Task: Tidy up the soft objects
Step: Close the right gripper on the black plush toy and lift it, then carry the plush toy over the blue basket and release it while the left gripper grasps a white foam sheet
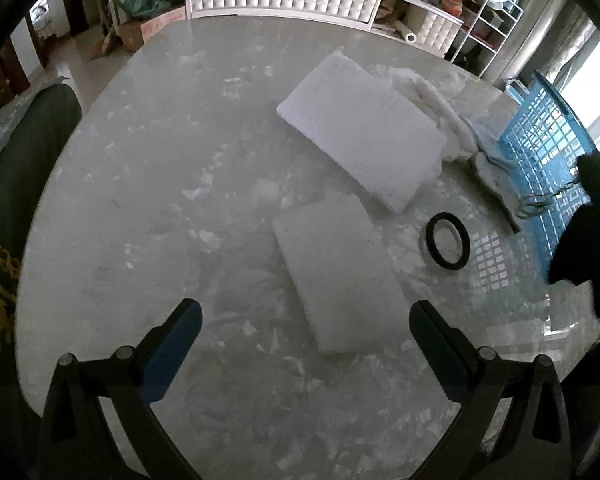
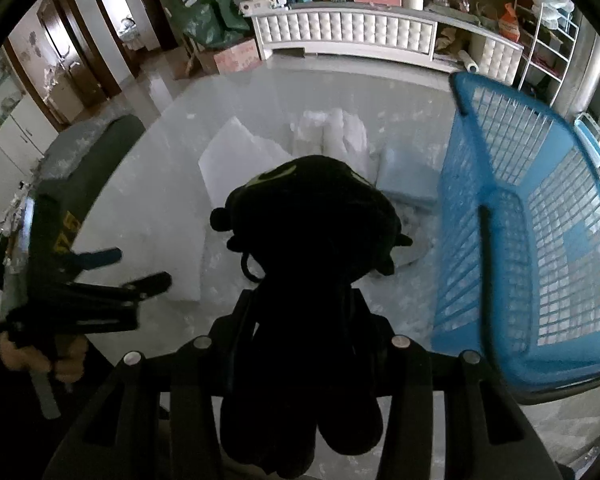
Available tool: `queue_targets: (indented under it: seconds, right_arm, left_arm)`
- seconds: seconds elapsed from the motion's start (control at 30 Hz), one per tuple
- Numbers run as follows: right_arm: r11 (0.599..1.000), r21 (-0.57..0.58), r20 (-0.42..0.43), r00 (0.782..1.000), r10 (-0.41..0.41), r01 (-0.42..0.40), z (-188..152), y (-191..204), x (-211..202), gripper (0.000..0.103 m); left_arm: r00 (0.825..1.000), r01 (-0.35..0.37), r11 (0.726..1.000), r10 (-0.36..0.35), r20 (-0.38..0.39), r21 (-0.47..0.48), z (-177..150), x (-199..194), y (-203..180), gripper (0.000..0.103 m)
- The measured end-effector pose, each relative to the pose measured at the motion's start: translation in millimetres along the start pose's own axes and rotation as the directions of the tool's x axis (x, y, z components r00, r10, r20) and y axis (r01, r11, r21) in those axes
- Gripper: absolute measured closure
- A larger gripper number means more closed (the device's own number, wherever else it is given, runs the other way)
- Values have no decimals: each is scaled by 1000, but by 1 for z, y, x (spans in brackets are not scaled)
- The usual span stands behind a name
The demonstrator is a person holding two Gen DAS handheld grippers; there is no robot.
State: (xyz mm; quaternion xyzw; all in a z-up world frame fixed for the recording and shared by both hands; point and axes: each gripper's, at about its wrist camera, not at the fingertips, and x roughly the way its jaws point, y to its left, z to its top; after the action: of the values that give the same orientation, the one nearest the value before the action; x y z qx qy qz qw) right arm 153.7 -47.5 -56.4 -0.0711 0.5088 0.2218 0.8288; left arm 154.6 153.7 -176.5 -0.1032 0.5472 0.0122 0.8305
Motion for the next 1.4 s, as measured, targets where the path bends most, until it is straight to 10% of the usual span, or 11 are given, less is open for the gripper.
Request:
queue_targets:
  seconds: [0.63, 1.4]
  right_arm:
    - [996, -15, 160, 984, -80, 84, 36, -45, -87, 60]
    - [979, 29, -73, 977, -198, 201, 32, -107, -3, 59]
  left_arm:
    - [998, -8, 998, 4, -55, -68, 22, 35, -2, 0]
    - [986, -153, 987, 150, -66, -43, 49, 64, -36, 0]
